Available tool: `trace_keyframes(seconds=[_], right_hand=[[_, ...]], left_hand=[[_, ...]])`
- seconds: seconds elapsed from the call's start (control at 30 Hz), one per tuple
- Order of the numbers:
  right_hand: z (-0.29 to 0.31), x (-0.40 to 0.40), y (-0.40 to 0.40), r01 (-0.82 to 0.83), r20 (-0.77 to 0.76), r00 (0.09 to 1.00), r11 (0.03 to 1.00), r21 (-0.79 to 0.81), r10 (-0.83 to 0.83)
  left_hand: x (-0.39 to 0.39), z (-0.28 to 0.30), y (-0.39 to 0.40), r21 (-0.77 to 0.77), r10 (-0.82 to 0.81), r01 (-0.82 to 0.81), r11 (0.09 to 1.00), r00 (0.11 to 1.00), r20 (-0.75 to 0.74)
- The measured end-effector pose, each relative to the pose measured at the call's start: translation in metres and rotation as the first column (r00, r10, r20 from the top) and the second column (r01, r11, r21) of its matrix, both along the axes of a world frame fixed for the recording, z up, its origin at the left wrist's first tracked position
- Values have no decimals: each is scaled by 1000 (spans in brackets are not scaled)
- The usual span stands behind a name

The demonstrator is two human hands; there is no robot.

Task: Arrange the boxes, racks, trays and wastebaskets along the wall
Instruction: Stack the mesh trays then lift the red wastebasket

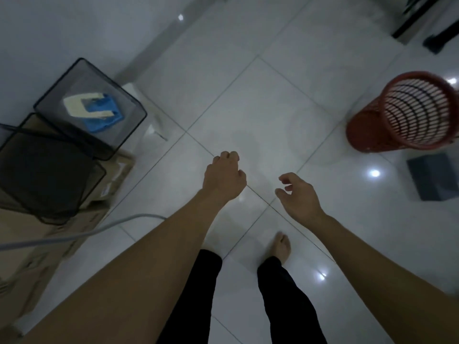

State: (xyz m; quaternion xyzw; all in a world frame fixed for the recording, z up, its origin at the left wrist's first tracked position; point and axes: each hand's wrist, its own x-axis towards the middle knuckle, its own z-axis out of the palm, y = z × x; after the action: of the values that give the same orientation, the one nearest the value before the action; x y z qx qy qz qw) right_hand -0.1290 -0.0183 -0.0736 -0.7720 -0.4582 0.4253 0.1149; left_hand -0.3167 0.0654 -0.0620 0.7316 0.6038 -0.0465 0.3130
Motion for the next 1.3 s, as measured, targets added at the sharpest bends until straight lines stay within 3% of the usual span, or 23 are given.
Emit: trace_keyframes(seconds=[0.37,0.77,1.0,1.3], right_hand=[[11,142,-72,257,-24,966,965,51,-256],[6,275,-111,469,-28,883,881,57,-468],[-18,330,-91,502,-10,865,863,49,-502],[-55,403,-11,526,25,850,850,19,-526]], left_hand=[[152,9,-18,32,-247,250,968,966,-75],[298,-4,-21,59,-371,377,925,925,-85],[370,-24,-4,49,-386,386,921,922,-11],[451,-66,70,-22,-319,320,947,947,28]])
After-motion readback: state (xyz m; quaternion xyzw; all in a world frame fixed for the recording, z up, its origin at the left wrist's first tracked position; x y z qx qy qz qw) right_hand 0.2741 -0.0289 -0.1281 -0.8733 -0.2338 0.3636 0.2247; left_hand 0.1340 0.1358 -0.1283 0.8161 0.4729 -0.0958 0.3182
